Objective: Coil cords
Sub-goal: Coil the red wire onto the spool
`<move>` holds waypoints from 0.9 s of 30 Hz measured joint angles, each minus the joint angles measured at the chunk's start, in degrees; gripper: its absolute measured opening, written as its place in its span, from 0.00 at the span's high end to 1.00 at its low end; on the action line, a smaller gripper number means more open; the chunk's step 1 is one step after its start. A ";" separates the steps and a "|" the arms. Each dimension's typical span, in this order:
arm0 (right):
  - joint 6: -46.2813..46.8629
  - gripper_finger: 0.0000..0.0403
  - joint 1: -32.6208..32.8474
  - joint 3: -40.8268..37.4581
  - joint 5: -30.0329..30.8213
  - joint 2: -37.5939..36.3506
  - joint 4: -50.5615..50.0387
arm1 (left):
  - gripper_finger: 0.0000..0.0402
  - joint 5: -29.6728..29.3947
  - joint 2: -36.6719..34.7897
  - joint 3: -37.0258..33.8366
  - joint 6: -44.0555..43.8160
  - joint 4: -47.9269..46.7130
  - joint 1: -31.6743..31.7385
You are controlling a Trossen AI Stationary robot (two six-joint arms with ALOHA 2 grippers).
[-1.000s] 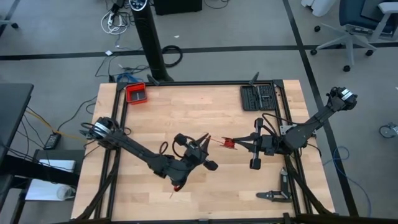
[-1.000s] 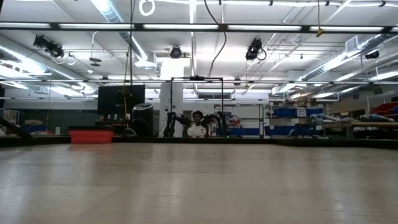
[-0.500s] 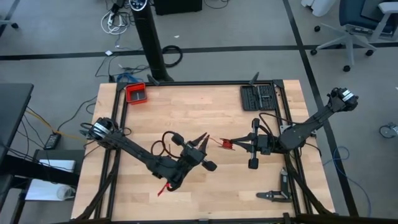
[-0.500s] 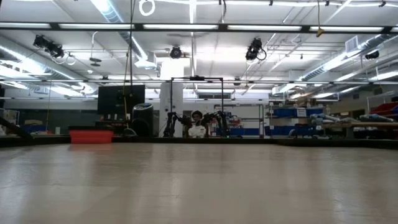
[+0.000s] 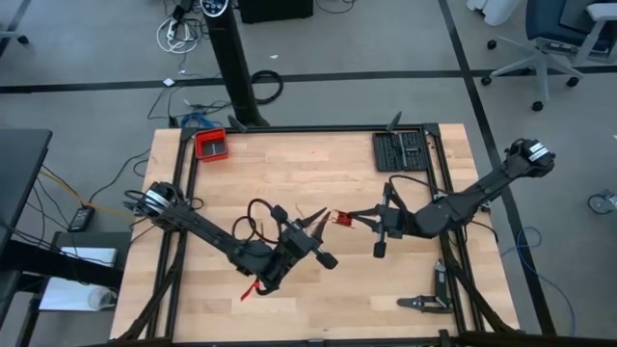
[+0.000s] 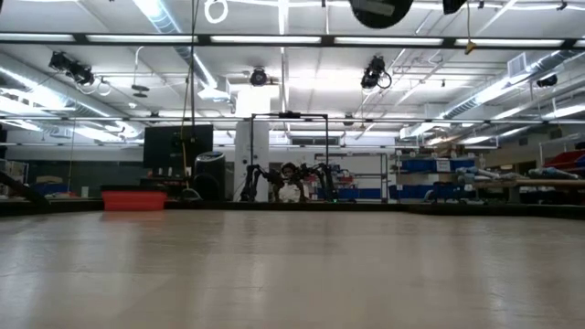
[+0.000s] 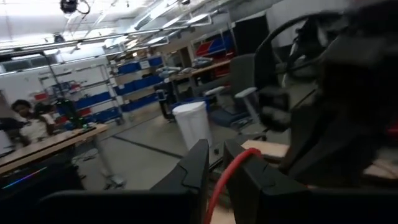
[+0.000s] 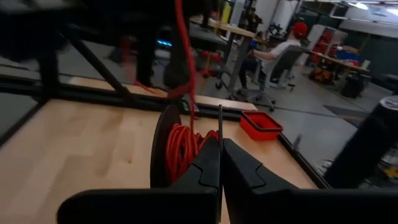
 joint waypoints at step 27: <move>0.83 0.99 -3.77 0.00 0.38 7.70 9.83 | 0.87 4.77 0.02 -0.04 -6.18 -1.66 1.90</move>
